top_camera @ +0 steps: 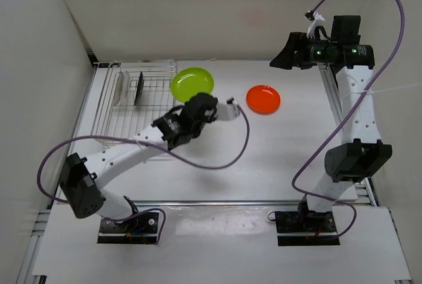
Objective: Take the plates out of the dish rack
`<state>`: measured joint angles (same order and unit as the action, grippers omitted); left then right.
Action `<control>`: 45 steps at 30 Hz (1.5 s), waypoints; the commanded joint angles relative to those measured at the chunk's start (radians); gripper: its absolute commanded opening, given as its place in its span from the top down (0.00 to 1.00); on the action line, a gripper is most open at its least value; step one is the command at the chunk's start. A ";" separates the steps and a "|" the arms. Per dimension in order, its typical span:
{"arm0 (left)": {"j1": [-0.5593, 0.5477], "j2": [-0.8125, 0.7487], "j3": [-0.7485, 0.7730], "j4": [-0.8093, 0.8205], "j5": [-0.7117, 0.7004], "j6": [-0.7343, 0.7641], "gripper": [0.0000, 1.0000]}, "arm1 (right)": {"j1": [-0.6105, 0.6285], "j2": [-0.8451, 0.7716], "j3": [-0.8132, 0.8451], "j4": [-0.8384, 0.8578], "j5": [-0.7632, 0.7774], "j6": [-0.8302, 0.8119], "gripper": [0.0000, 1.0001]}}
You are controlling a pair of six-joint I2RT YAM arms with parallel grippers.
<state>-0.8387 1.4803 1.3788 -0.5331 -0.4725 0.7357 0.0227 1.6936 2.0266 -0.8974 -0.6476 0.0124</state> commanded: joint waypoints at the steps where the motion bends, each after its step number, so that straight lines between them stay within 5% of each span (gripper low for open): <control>1: -0.100 -0.121 -0.200 0.459 -0.340 0.512 0.88 | -0.043 0.037 0.030 -0.014 -0.349 0.063 0.11; 8: -0.347 -0.290 -0.527 0.818 -0.212 0.967 0.88 | -0.003 0.048 -0.008 -0.038 -0.403 -0.015 0.11; 21: -0.418 -0.158 -0.341 0.707 -0.218 0.820 0.88 | 0.180 0.012 -0.086 -0.060 -0.279 -0.081 0.20; 29: -0.418 -0.156 -0.302 0.576 -0.229 0.723 0.88 | 0.137 0.003 -0.026 0.023 -0.065 0.027 0.16; 45: -0.427 -0.108 -0.270 0.516 -0.219 0.650 0.88 | 0.152 -0.023 -0.026 -0.032 -0.205 -0.038 0.14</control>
<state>-1.2598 1.3605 1.0557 -0.0311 -0.6922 1.3930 0.1410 1.7210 2.0125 -0.9020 -0.8154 0.0284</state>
